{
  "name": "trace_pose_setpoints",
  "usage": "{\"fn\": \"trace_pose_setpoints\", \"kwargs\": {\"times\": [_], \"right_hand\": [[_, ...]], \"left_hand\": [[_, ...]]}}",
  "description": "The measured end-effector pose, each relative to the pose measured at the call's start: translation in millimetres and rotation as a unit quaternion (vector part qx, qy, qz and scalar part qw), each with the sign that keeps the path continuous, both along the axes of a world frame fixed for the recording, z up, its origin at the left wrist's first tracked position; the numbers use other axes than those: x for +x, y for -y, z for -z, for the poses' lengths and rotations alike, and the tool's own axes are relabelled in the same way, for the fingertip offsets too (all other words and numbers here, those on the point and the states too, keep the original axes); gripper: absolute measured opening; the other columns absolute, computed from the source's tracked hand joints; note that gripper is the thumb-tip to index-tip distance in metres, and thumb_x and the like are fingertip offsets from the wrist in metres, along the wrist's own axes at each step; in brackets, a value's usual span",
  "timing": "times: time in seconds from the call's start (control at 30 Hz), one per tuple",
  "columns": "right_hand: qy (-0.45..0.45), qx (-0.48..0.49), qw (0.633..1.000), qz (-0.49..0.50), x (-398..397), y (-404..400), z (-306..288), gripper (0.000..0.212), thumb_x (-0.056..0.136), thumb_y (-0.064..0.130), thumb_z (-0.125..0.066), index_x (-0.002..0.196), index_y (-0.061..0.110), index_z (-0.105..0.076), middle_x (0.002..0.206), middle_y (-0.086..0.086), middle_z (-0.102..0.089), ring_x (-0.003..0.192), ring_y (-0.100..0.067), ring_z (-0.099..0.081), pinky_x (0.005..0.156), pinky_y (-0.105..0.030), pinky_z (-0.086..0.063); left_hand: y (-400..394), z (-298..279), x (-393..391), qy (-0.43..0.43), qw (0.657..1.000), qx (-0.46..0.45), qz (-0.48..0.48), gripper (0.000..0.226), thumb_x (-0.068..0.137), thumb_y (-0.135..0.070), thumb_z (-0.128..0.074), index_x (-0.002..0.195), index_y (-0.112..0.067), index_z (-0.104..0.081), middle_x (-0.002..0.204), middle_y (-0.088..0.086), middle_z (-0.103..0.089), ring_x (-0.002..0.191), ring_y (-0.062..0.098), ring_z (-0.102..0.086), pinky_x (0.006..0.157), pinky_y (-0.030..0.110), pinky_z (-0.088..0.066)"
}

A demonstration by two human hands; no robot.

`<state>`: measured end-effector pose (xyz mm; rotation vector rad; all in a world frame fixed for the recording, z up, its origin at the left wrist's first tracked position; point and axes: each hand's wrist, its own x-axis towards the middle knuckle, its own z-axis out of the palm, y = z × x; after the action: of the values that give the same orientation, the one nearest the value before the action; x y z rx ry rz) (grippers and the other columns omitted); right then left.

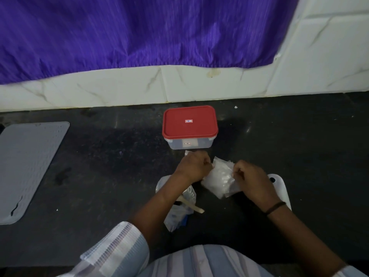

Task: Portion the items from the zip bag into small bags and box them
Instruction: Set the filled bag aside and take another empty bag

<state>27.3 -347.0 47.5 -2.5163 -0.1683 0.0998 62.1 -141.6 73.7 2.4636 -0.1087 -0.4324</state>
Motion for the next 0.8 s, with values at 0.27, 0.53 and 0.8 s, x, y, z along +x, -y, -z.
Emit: {"fn": "trace_pose_setpoints", "kwargs": {"times": [0.27, 0.53, 0.8], "right_hand": [[-0.018, 0.261, 0.965, -0.014, -32, -32, -70, 0.017, 0.09, 0.012, -0.064, 0.095, 0.027, -0.058, 0.085, 0.003, -0.062, 0.071, -0.014, -0.066, 0.064, -0.035, -0.057], [-0.117, 0.354, 0.926, -0.064, -46, -63, -89, 0.003, 0.092, 0.016, -0.063, 0.092, 0.013, -0.064, 0.082, -0.009, -0.065, 0.068, -0.014, -0.063, 0.063, -0.025, -0.054], [-0.214, 0.374, 0.898, -0.087, -46, -84, -103, 0.017, 0.094, 0.016, -0.059, 0.087, 0.005, -0.07, 0.072, -0.003, -0.063, 0.065, -0.008, -0.054, 0.061, -0.018, -0.046]], "left_hand": [[-7, -22, -56, 0.18, 0.977, -0.108, 0.045, 0.09, 0.074, -0.044, -0.083, 0.145, -0.017, -0.035, 0.137, -0.005, -0.045, 0.121, 0.001, -0.035, 0.103, 0.022, -0.033], [-35, -21, -81, 0.247, 0.961, -0.115, 0.038, 0.09, 0.075, -0.054, -0.073, 0.146, -0.017, -0.031, 0.13, -0.009, -0.044, 0.119, 0.004, -0.042, 0.102, 0.019, -0.036], [-47, -12, -97, 0.287, 0.948, -0.133, 0.044, 0.061, 0.08, -0.026, -0.064, 0.136, -0.008, -0.045, 0.12, 0.001, -0.054, 0.108, 0.017, -0.054, 0.088, 0.04, -0.049]]}}
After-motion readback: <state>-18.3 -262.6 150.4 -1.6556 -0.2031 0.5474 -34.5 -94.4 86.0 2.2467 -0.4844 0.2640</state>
